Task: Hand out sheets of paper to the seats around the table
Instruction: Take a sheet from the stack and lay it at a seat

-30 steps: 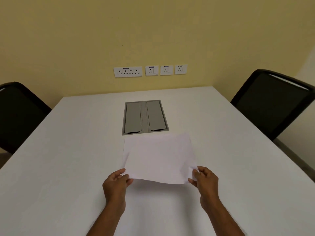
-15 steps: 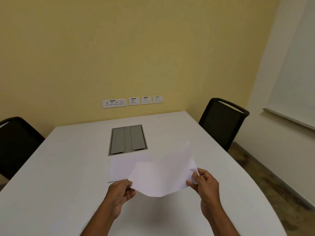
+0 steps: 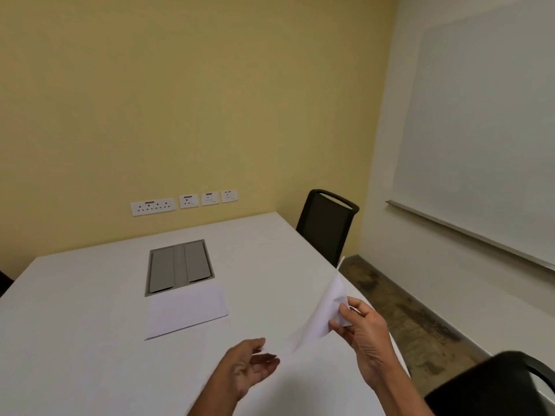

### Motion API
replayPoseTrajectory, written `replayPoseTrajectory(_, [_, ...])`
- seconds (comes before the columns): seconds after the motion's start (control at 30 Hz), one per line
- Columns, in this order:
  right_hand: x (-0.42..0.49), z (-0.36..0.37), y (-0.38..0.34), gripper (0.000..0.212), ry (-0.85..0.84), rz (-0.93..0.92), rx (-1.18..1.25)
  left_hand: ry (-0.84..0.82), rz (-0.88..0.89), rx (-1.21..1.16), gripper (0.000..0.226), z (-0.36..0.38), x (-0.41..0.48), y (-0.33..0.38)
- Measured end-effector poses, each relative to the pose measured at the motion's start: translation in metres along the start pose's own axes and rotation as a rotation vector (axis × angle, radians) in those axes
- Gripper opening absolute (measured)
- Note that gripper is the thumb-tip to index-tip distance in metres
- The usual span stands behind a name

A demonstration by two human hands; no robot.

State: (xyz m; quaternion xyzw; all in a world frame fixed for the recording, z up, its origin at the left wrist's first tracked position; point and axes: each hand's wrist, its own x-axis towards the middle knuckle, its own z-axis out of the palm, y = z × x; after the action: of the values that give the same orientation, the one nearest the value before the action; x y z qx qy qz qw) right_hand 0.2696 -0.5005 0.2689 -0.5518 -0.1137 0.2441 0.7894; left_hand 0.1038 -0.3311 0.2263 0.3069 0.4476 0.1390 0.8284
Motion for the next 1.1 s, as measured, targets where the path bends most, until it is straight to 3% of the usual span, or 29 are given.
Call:
replayPoseTrajectory(0.33, [-0.065,-0.027,-0.023,0.009,0.080,-0.019,-0.006,-0.095,0.004,-0.144,0.006,0.013,-0.026,-0.023])
replayPoseTrajectory(0.57, [-0.077,-0.060,-0.043,0.013,0.223,-0.090,-0.137,-0.050,0.253,-0.072,0.029,0.040,-0.034,-0.024])
replayPoseTrajectory(0.73, [-0.068,-0.085,-0.050,0.011,0.346,-0.129,-0.253,-0.075,0.462,-0.036,0.031,0.075,-0.054,-0.032])
replayPoseTrajectory(1.1, [-0.024,-0.218,-0.122,0.012,0.283,-0.235,-0.458,-0.073,0.695,-0.026,0.025,0.193,-0.097,-0.088])
